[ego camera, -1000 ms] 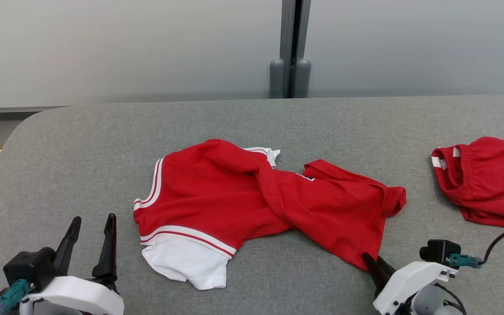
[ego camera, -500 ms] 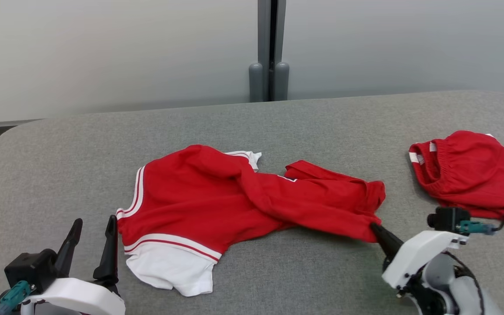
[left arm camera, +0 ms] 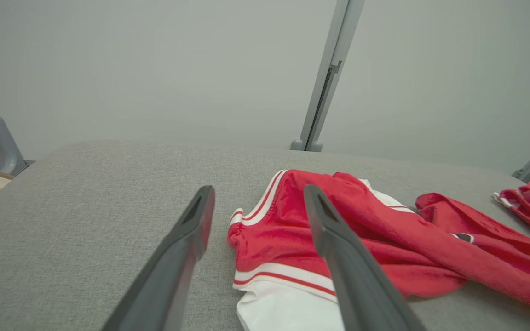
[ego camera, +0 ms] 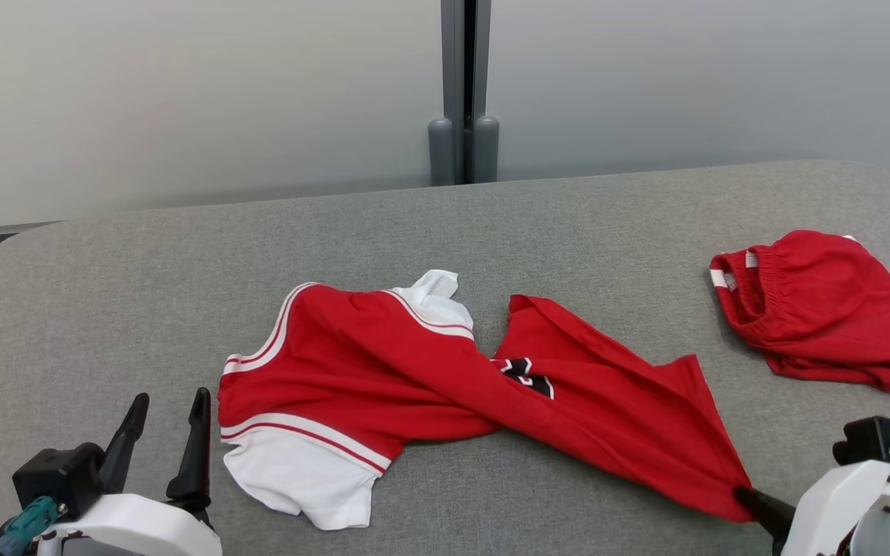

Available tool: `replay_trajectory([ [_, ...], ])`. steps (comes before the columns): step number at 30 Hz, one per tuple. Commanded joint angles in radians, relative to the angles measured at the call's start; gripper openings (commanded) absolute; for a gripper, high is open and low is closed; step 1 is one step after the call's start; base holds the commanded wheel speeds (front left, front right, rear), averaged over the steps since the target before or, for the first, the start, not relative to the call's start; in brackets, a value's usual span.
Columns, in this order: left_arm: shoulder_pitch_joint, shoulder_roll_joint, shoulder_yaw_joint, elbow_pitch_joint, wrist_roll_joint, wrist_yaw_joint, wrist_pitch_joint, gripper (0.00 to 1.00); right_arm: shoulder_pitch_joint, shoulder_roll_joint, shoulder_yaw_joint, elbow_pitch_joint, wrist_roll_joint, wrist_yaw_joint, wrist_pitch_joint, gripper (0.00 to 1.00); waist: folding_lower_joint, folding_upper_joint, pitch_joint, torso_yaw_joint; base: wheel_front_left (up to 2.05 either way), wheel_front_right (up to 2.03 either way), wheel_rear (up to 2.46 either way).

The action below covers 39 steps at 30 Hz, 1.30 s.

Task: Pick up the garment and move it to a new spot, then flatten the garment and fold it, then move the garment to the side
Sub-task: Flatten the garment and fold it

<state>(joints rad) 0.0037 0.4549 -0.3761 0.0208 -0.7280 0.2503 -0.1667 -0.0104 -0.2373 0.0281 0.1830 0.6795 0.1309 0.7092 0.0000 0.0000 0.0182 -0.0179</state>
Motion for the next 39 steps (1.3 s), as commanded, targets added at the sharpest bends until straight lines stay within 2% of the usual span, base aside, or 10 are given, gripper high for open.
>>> replay_trajectory([
  [1,0.003,0.006,-0.001,-0.003,0.001,0.005,0.003,1.00,0.021,0.015,-0.015,-0.009,-0.033,0.000,0.020,0.40,0.0000,0.0000,0.002,0.003,0.00,0.00,0.00],
  [2,0.002,0.006,-0.002,-0.004,0.001,0.005,0.005,1.00,0.030,0.026,-0.021,-0.012,-0.049,0.000,0.028,0.78,0.0000,0.0000,0.003,0.005,0.00,0.00,0.00],
  [3,0.001,0.007,-0.003,-0.005,0.000,0.005,0.006,1.00,0.035,0.036,-0.028,-0.016,-0.066,0.000,0.027,1.00,0.0000,0.0000,0.004,0.006,0.00,0.00,0.00],
  [7,-0.002,0.008,-0.005,-0.005,-0.001,0.005,0.011,1.00,0.035,0.070,-0.051,-0.033,-0.115,0.000,-0.008,1.00,0.0000,0.0000,0.005,0.010,0.00,0.00,0.00],
  [11,0.001,0.011,-0.006,-0.006,-0.001,0.008,0.013,1.00,0.010,0.094,-0.085,-0.074,-0.158,0.000,-0.101,1.00,0.0000,0.0000,0.000,0.012,0.00,0.00,0.00],
  [18,0.005,0.014,-0.003,-0.014,-0.005,0.015,0.011,1.00,-0.033,0.124,-0.078,-0.157,-0.187,0.000,-0.399,1.00,0.0000,0.0000,-0.007,0.014,0.00,0.00,0.00],
  [25,0.006,0.020,-0.006,-0.008,-0.018,0.019,0.036,1.00,-0.053,0.150,-0.060,-0.104,-0.221,0.000,-0.621,1.00,0.0000,0.0000,-0.001,0.013,0.00,0.00,0.00],
  [30,0.001,0.032,-0.045,0.043,-0.062,0.003,0.166,1.00,-0.082,0.157,-0.040,-0.063,-0.252,0.000,-0.683,1.00,0.0000,0.0000,0.018,0.001,0.00,0.00,0.00],
  [34,-0.048,0.054,-0.107,0.101,-0.074,-0.037,0.303,1.00,-0.107,0.155,-0.025,-0.039,-0.262,0.000,-0.693,1.00,0.0000,0.0000,0.043,-0.014,0.00,0.00,0.00],
  [39,-0.124,0.056,-0.133,0.189,-0.091,-0.065,0.399,1.00,-0.132,0.157,-0.007,-0.018,-0.262,0.000,-0.693,1.00,0.0000,0.0000,0.072,-0.032,0.00,0.00,0.00],
])
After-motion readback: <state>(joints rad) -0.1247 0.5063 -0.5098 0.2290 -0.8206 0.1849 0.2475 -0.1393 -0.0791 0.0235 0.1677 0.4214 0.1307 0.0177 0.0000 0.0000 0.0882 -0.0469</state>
